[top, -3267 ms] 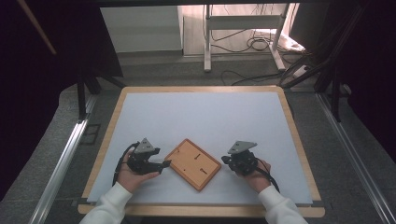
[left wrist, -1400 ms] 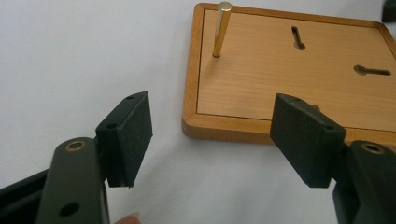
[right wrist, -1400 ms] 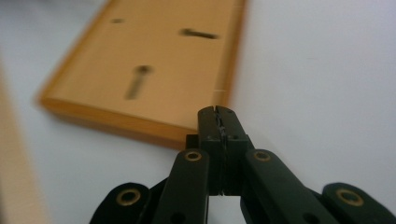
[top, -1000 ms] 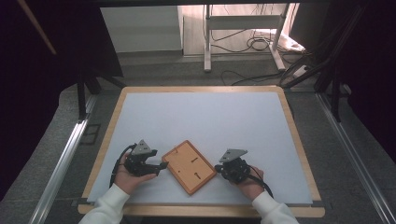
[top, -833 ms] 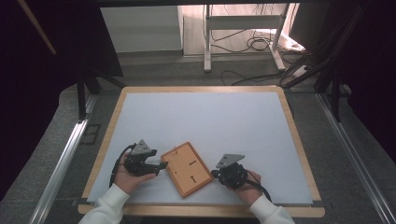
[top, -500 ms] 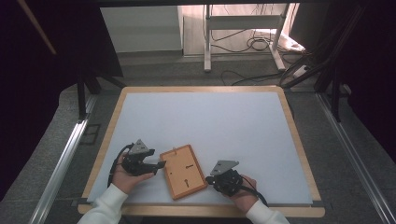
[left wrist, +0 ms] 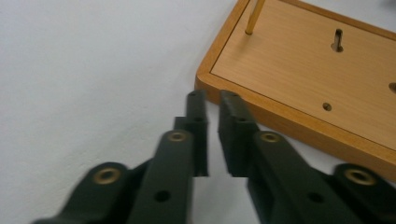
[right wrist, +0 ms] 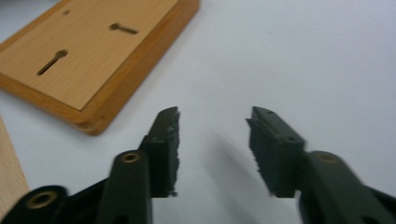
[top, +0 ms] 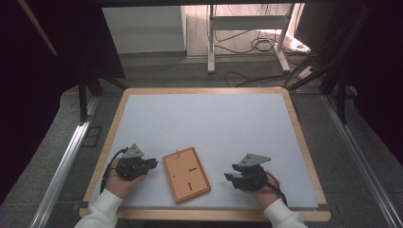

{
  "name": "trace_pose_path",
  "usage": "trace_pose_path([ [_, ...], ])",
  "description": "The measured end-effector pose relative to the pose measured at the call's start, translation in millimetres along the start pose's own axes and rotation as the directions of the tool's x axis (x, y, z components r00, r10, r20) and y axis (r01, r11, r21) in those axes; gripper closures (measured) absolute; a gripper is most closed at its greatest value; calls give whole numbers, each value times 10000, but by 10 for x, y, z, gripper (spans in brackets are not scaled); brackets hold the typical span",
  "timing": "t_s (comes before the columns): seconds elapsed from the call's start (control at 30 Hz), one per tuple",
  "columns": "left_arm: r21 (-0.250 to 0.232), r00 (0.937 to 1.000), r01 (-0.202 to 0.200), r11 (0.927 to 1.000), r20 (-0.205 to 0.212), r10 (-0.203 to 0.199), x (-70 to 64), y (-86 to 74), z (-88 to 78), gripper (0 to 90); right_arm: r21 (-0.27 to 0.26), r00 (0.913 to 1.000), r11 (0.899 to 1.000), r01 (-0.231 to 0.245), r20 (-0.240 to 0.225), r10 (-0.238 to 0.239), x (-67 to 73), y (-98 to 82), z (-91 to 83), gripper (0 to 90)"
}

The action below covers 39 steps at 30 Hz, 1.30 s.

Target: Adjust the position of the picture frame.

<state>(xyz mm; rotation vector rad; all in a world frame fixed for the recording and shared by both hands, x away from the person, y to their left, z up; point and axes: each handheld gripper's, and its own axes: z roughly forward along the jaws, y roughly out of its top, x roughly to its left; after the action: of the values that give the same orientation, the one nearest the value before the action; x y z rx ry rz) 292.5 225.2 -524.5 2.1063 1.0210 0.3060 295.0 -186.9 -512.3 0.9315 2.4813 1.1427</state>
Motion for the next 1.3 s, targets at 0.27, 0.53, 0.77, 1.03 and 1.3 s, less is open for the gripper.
trace_pose_path([
  [0.27,410,9999,39,9992,114,-44,-8,-8,68,900,-238,9950,9969,-750,643,764,-179,-99,-133,335],
  [0.53,655,9998,-1,9979,173,-10,-21,50,193,900,-436,9893,9938,-1025,994,1064,-281,-205,-295,313],
  [0.77,684,9999,57,9976,131,-66,-5,96,219,900,-450,9864,9920,-1175,1105,1219,-347,-254,-364,309],
  [1.03,945,9999,80,9955,145,-94,0,82,245,900,-414,9853,9923,-1166,1211,1208,-368,-271,-392,306],
  [1.3,1006,9999,93,9949,60,-99,-1,135,319,900,-384,9845,9920,-1200,1242,1239,-376,-270,-386,304],
])
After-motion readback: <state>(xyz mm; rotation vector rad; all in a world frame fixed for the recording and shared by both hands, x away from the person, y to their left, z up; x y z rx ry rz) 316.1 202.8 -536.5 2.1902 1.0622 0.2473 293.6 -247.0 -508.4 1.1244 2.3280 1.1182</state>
